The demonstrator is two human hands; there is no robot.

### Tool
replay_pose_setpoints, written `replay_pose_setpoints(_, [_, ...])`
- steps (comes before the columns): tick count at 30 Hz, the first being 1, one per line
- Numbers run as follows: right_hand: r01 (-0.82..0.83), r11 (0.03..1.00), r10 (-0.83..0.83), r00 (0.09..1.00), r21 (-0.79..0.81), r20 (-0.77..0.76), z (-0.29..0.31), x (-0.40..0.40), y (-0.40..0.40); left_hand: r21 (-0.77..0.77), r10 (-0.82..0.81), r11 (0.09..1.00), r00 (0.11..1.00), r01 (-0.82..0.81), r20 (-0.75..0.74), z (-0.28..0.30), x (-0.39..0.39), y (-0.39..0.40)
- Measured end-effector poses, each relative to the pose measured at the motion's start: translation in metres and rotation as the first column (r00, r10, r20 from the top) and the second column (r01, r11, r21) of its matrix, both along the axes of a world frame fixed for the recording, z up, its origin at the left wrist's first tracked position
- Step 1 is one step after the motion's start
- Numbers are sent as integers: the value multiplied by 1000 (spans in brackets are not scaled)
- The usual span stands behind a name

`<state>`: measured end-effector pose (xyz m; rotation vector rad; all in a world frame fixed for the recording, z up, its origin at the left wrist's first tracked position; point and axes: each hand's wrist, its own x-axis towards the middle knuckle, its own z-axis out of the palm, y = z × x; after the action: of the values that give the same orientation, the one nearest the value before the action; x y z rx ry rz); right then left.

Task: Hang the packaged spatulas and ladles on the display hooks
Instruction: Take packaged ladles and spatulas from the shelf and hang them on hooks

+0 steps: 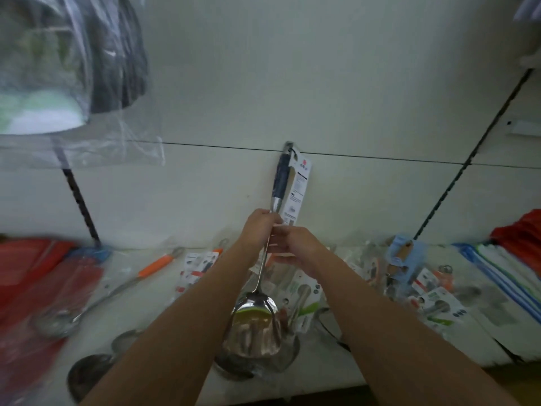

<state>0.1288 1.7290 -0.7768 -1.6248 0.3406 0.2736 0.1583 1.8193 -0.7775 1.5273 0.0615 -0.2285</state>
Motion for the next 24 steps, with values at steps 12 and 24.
replay_pose_setpoints(12, [159,981,-147,983,-115,106,26,-2,4,-88,162,985,977,-151,140,29,-12,18])
replay_pose_setpoints(24, [-82,996,86,965,-26,246,53,-14,21,144,107,981,979,-133,172,56,-31,45])
